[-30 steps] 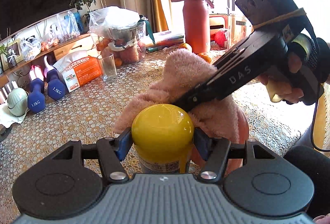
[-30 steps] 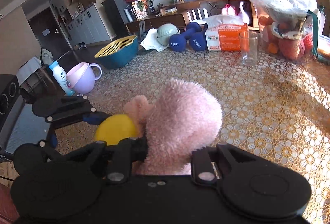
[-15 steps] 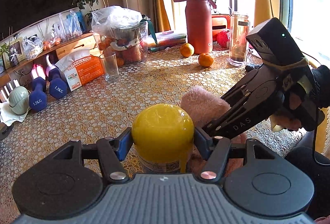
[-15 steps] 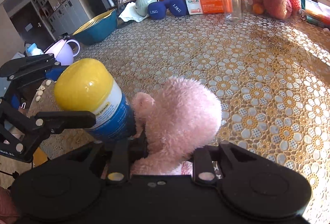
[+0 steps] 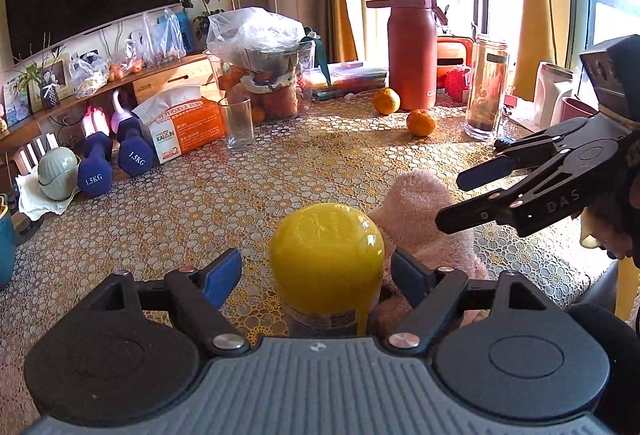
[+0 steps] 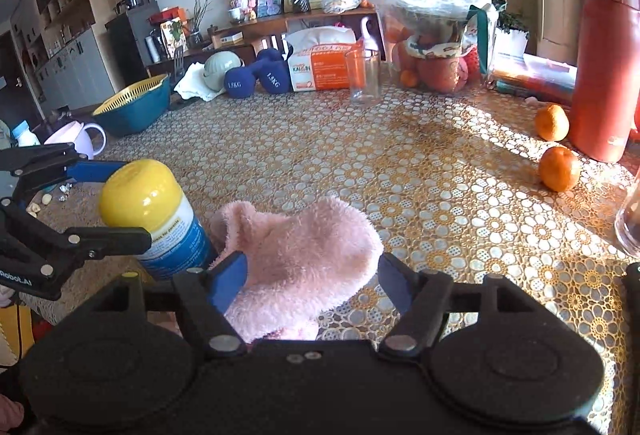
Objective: Clean container
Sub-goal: 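Set the jar upright on the table with the left tool while the right tool lays the towel down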
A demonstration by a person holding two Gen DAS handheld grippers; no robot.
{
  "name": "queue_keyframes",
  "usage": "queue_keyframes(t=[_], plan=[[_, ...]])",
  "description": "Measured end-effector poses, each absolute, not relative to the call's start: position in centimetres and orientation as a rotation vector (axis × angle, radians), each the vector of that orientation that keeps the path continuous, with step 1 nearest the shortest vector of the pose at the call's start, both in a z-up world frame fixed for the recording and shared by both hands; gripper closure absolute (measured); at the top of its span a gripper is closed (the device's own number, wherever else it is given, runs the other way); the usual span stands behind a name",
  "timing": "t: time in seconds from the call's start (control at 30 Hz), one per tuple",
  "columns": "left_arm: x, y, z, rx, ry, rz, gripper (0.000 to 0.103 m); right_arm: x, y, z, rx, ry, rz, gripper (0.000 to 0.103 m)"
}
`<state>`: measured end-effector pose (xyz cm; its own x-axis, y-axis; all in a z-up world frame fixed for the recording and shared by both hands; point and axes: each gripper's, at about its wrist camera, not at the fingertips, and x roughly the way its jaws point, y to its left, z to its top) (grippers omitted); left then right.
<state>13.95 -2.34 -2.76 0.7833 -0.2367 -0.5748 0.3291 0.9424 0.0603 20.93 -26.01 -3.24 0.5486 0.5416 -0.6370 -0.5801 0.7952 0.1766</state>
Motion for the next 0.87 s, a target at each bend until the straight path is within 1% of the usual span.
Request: queue_keyframes(t=[0.1,0.17,0.33,0.57,0.7,0.87], plan=[[13.2,-2.2,-2.4,0.145,0.597,-0.297,0.021,19.3,-26.3,-2.2,-0.048,0.682,0.657,0.029],[12.6,-2.1,-2.2,0.129,0.600,-0.290,0.018,18.2,-26.5,-1.5,-0.035,0.645,0.653,0.027],[11.0,-1.7,-1.9,0.086,0.595,-0.243,0.001,15.3,-26.7,-0.2,-0.009,0.575,0.653,0.023],[8.7,-1.7,-1.8,0.047,0.591,-0.213,0.001,11.9,-26.5,0.7,0.006,0.523,0.642,0.018],[7.3,-2.4,-1.7,0.052,0.564,-0.189,0.001,10.2,-26.4,0.9,0.031,0.498,0.635,0.017],[6.6,-2.7,-1.6,0.049,0.576,-0.185,0.001,8.9,-26.3,0.9,0.050,0.492,0.629,0.017]])
